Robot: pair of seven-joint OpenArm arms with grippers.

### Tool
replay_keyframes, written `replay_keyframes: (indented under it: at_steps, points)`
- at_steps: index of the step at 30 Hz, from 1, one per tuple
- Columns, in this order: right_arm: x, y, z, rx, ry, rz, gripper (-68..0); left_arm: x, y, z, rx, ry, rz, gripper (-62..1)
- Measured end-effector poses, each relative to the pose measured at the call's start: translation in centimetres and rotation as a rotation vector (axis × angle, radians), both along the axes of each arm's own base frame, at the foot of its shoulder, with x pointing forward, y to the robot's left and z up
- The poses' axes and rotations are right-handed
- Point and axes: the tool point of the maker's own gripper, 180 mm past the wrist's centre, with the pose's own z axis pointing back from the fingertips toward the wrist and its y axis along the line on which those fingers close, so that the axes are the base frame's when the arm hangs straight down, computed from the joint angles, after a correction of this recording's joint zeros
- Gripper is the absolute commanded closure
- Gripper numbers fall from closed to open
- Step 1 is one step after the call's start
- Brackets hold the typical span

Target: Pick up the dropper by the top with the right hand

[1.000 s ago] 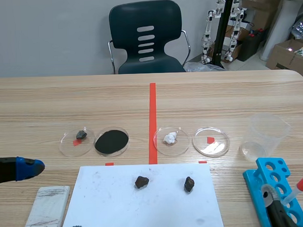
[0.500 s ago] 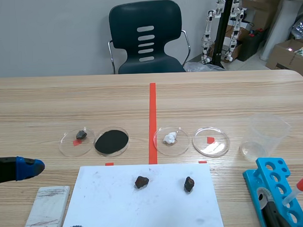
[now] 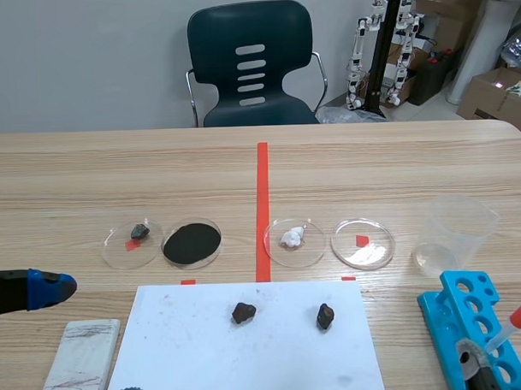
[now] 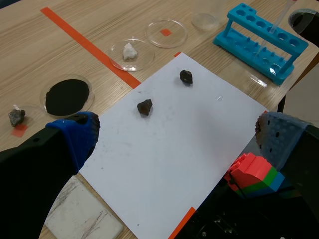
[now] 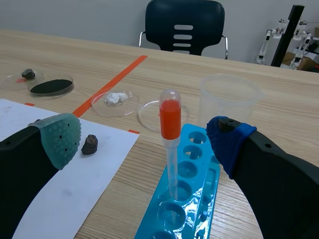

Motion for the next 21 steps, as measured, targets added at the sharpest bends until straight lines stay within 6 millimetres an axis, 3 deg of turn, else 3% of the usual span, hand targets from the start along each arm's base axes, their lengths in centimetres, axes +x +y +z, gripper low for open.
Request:
replay_keyframes:
  at_steps: [11,21]
  points:
    - [0.2,-1.2,0.3,-0.056,-0.023,-0.041,-46.7,0.0,0.0,0.0,0.0,0.0,0.0,-62.3]
    - [0.3,-0.8,0.2,-0.071,-0.022,-0.02,-46.7,0.0,0.0,0.0,0.0,0.0,0.0,-62.3]
